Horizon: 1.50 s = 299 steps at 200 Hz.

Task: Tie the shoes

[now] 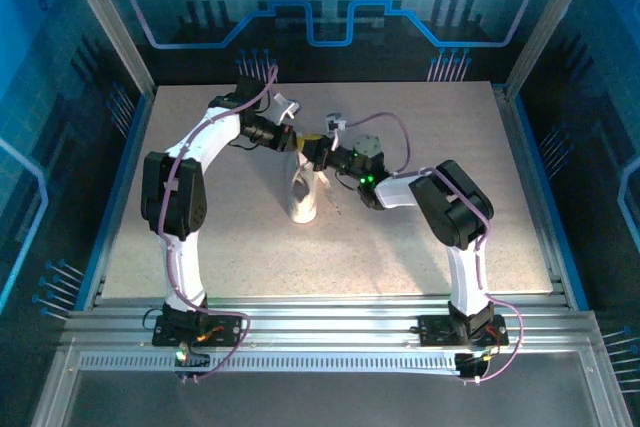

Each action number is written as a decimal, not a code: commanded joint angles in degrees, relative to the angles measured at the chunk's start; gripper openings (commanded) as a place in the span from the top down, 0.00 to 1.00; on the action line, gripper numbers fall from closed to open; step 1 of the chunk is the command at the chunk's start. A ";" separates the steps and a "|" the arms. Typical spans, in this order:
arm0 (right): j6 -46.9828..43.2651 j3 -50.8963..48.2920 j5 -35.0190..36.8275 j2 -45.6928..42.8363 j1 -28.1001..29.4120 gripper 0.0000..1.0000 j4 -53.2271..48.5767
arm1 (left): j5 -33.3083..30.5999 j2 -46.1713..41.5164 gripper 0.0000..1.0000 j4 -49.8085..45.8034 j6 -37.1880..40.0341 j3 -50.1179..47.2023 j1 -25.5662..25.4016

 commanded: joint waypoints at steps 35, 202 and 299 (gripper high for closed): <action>-9.43 -2.65 9.32 0.70 0.82 1.00 13.45 | 2.99 1.27 1.00 -1.42 -0.72 2.16 0.68; -13.65 -1.11 13.67 9.63 2.78 1.00 17.47 | 6.15 -1.13 1.00 0.41 -1.88 -0.80 1.19; -15.02 -6.65 17.53 8.19 1.96 1.00 17.47 | 5.66 -4.62 0.64 0.98 4.19 -3.53 5.47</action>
